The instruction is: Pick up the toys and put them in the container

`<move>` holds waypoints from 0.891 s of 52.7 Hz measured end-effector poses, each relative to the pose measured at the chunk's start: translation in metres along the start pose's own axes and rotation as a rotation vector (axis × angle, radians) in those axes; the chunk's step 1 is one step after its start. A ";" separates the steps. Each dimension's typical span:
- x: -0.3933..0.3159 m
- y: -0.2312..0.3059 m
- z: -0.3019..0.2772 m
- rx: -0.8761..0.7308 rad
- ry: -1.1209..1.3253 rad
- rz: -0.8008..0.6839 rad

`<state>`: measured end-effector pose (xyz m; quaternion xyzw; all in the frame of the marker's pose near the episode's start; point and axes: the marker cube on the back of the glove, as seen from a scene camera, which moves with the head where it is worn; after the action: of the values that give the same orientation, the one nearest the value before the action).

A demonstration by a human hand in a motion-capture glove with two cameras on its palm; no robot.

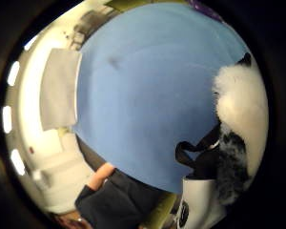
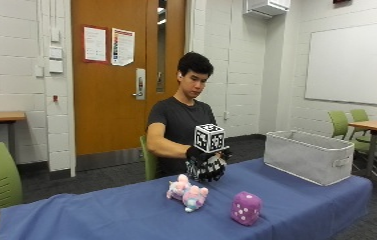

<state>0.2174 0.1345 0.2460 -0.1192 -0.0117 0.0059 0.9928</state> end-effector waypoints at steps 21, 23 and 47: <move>-0.044 -0.055 -0.149 0.110 -0.058 -0.028; -0.053 -0.058 -0.164 0.126 -0.055 -0.031; -0.201 -0.074 -0.289 0.303 0.009 -0.162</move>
<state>0.0243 -0.0084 -0.0217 0.0329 -0.0157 -0.0729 0.9967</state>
